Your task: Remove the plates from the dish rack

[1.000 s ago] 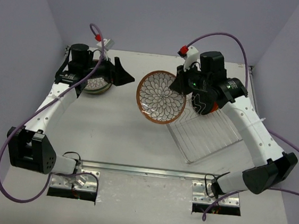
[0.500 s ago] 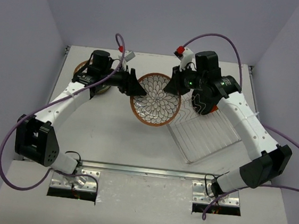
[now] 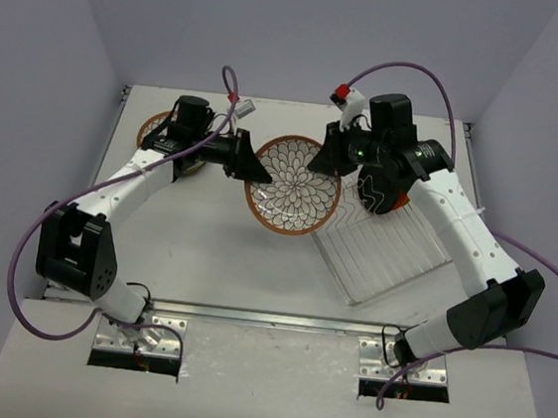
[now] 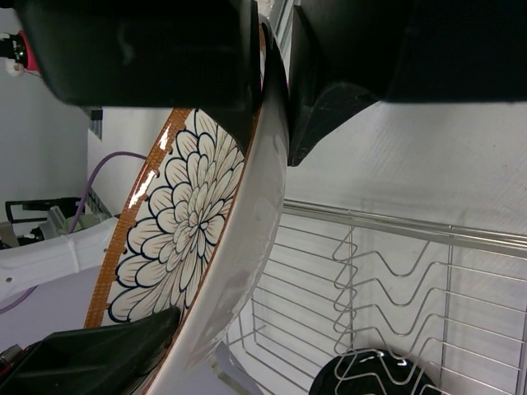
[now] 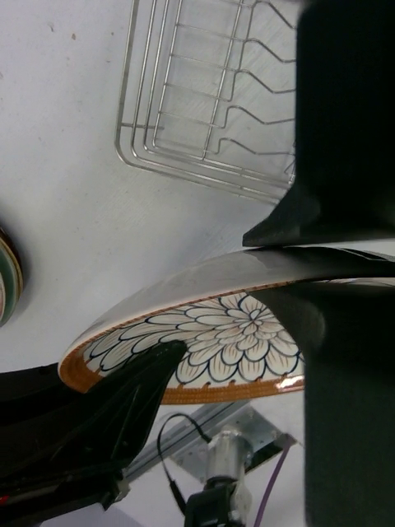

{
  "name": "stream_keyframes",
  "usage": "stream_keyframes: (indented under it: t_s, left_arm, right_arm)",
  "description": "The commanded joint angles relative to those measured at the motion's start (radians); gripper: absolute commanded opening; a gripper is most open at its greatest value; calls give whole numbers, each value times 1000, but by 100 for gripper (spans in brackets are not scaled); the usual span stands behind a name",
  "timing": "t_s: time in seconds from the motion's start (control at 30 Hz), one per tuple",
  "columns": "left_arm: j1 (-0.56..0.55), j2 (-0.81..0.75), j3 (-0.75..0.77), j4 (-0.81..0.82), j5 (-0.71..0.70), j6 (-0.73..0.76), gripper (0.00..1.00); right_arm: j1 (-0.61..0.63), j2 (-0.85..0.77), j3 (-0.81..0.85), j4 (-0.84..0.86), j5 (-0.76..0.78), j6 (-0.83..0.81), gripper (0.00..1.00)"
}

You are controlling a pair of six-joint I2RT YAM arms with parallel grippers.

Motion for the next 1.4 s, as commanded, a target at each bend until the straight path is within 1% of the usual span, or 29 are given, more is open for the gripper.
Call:
stream_keyframes:
  t_s: [0.0, 0.03, 0.1, 0.13, 0.17, 0.2, 0.23, 0.3, 0.37, 0.4, 0.5, 0.57, 0.67, 0.77, 0.9, 1.07, 1.13, 1.3, 1.37]
  left_arm:
    - [55, -1, -1, 72, 86, -67, 0]
    - [92, 3, -2, 100, 97, -95, 0]
    - [170, 26, 20, 89, 113, -122, 0]
    - [218, 43, 42, 72, 113, -118, 0]
    - [278, 56, 63, 18, 98, -90, 0]
    - [284, 72, 86, 12, 83, -86, 0]
    - [345, 102, 126, -42, 63, -61, 0]
    - [442, 154, 186, -89, 12, -53, 0]
    - [549, 211, 261, -177, -51, -11, 0]
    - [570, 250, 317, -202, -103, 3, 0]
    - [654, 329, 419, -272, -177, 39, 0]
    - [680, 389, 486, -302, -220, 54, 0]
    - [701, 474, 562, -365, -239, 58, 0]
    - [709, 520, 557, -346, -235, 38, 0]
    - [710, 544, 532, -308, -237, 19, 0]
    - [718, 581, 537, -290, -232, -1, 0]
    - [720, 602, 543, -290, -231, -6, 4]
    - [729, 626, 542, -286, -229, -17, 29]
    - [731, 629, 539, -287, -233, -17, 35]
  right_arm:
    - [-15, -34, 29, 139, -35, 65, 54]
    - [-18, -38, 22, 139, -23, 69, 75]
    - [-23, -43, 15, 136, 10, 71, 91]
    - [-27, -48, 13, 136, 31, 72, 97]
    - [-36, -55, 6, 135, 54, 72, 99]
    - [-37, -56, 5, 136, 56, 72, 99]
    - [-48, -66, -2, 135, 74, 70, 99]
    - [-65, -80, -17, 134, 96, 62, 99]
    - [-74, -94, -43, 134, 135, 43, 99]
    - [-75, -106, -51, 130, 161, 23, 99]
    - [-78, -130, -95, 128, 202, -8, 99]
    - [-78, -148, -113, 130, 220, -28, 99]
    - [-80, -156, -133, 131, 228, -39, 99]
    - [-79, -151, -130, 128, 226, -39, 99]
    - [-80, -146, -124, 124, 225, -43, 99]
    - [-80, -136, -118, 115, 217, -43, 99]
    - [-80, -130, -113, 109, 211, -43, 99]
    - [-80, -117, -91, 91, 207, -48, 99]
    - [-80, -113, -83, 88, 208, -49, 99]
